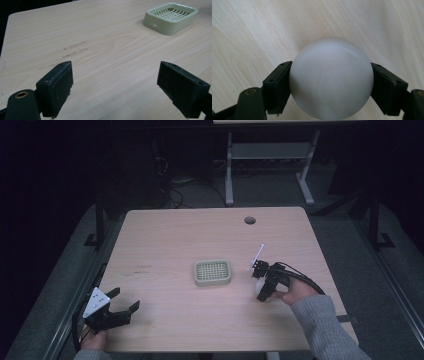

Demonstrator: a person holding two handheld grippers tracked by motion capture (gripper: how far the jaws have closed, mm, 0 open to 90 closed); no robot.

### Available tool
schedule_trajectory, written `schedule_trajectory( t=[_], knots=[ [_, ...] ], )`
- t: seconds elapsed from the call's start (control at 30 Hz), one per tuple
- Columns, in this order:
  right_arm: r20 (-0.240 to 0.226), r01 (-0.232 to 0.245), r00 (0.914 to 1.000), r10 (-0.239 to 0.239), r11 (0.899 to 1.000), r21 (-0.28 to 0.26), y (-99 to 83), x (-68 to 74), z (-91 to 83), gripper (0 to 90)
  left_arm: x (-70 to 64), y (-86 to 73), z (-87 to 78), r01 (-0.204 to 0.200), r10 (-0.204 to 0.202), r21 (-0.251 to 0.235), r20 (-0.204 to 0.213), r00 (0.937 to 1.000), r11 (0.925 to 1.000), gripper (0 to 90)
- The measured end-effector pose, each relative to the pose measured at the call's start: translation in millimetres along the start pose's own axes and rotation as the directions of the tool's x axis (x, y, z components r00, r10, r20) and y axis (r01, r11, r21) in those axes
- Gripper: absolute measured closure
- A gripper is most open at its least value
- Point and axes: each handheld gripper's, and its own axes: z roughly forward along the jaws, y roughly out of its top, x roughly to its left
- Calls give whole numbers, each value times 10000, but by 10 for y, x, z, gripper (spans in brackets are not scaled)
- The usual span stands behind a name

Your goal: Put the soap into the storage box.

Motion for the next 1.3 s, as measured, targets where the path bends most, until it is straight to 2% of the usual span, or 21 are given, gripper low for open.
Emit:
schedule_trajectory(
  t=[0.13,0.17,0.23,0.5,0.53,1.3],
  knots=[
    [56,-120,9999,121,9999,-105,53,-19,-44,236,7,1,-3,-25,25,11,-19,10000,10000,128],
    [-56,-199,9998,199,9998,-90,65,-23,-54,236,7,1,-3,-25,25,11,-19,10000,10000,129],
    [56,-77,10000,77,9999,-143,95,-26,-65,236,2,1,-1,1,-1,-2,-9,10000,10000,129],
    [-114,-46,9999,46,10000,30,229,-25,-82,236,4,-1,0,3,-3,9,-20,10000,10000,129],
    [40,-2,10000,2,10000,-1,246,-11,-84,236,5,-1,-2,-1,1,18,-22,10000,10000,129],
    [-219,158,9996,-161,9998,-135,506,-64,-101,236,11,1,10,82,-82,3,-30,10000,10000,129]
  ],
)
